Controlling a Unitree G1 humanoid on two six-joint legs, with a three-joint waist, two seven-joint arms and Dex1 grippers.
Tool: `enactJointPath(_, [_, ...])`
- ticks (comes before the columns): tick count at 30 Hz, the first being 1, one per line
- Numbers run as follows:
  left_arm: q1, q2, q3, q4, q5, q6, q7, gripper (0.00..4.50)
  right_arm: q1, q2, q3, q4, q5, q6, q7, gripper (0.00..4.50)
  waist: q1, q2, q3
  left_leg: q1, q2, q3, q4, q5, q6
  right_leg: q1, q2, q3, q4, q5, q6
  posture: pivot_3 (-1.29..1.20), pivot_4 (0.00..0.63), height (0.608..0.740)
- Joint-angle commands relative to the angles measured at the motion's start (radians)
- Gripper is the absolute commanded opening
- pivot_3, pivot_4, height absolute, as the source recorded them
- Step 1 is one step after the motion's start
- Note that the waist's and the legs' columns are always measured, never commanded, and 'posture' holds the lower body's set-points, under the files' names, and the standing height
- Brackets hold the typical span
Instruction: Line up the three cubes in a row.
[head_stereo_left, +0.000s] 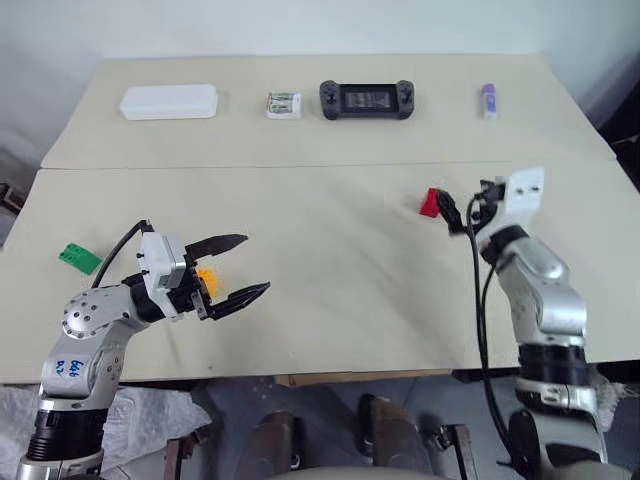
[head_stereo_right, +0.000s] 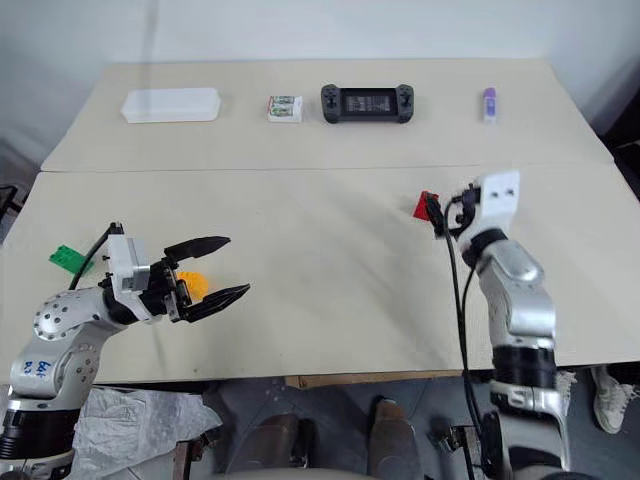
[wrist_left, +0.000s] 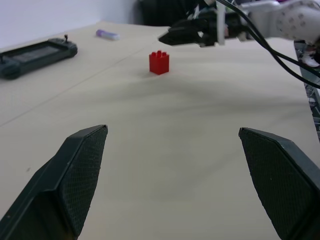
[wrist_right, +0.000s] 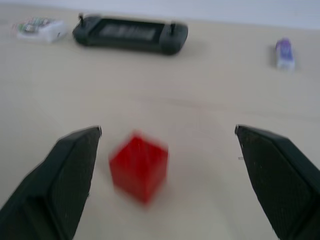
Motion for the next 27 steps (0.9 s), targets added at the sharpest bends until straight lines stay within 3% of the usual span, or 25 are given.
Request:
enactJointPath(1, [0.017, 0.014, 0.023, -0.062, -0.013, 0.001, -0.002, 4.48, -0.032, 0.016, 0.018, 0.015, -0.044, 0.054, -0.069, 4.5, 0.005, 0.0, 0.0, -0.002, -0.001, 0.0, 0.0, 0.0, 0.0, -0.002, 0.0, 0.0, 0.0, 0.0, 0.0, 0.0, 0.15, 0.74])
enactJointPath(11, [0.043, 0.014, 0.032, -0.079, 0.008, -0.012, 0.009, 4.48, -0.063, 0.059, 0.048, 0.129, -0.113, 0.03, -0.153, 4.5, 0.006, 0.0, 0.0, -0.006, -0.002, 0.002, -0.001, -0.001, 0.002, -0.007, 0.0, 0.0, 0.0, 0.0, 0.0, 0.0, 0.15, 0.74])
enactJointPath(15, [0.037, 0.015, 0.037, -0.07, 0.011, -0.018, 0.01, 4.5, -0.046, 0.081, 0.05, 0.098, -0.102, 0.032, -0.15, 3.62, 0.0, 0.0, 0.0, -0.006, -0.001, 0.003, 0.0, 0.0, 0.001, -0.007, 0.001, 0.0, 0.001, 0.0, 0.0, 0.0, 0.15, 0.74])
enactJointPath(21, [0.037, 0.009, 0.032, -0.067, 0.013, -0.024, 0.013, 4.5, -0.036, 0.091, 0.047, 0.095, -0.101, -0.006, -0.133, 1.52, -0.006, 0.0, 0.0, -0.006, -0.001, 0.003, 0.0, 0.0, 0.001, -0.007, 0.001, 0.0, 0.001, 0.0, 0.0, 0.0, 0.15, 0.74])
enactJointPath(25, [0.043, 0.01, 0.035, -0.069, 0.011, -0.023, 0.015, 4.5, -0.019, 0.065, 0.054, 0.079, -0.077, -0.047, -0.039, 1.48, -0.012, 0.0, 0.0, -0.006, -0.001, 0.003, 0.0, 0.0, 0.001, -0.007, 0.001, 0.0, 0.001, 0.0, 0.0, 0.0, 0.15, 0.74])
enactJointPath(26, [0.05, 0.011, 0.04, -0.073, 0.007, -0.022, 0.013, 4.5, -0.008, 0.05, 0.058, 0.063, -0.058, -0.067, 0.021, 1.48, -0.013, 0.0, 0.0, -0.006, -0.001, 0.003, 0.0, 0.0, 0.001, -0.007, 0.001, 0.0, 0.001, 0.0, 0.0, 0.0, 0.15, 0.74])
enactJointPath(27, [0.063, 0.016, 0.056, -0.076, -0.009, -0.021, 0.0, 4.5, 0.01, 0.007, 0.073, 0.035, -0.008, -0.102, 0.175, 1.48, -0.013, 0.0, 0.0, -0.006, -0.001, 0.003, 0.0, 0.0, 0.001, -0.007, 0.001, 0.0, 0.001, 0.0, 0.0, 0.0, 0.15, 0.74])
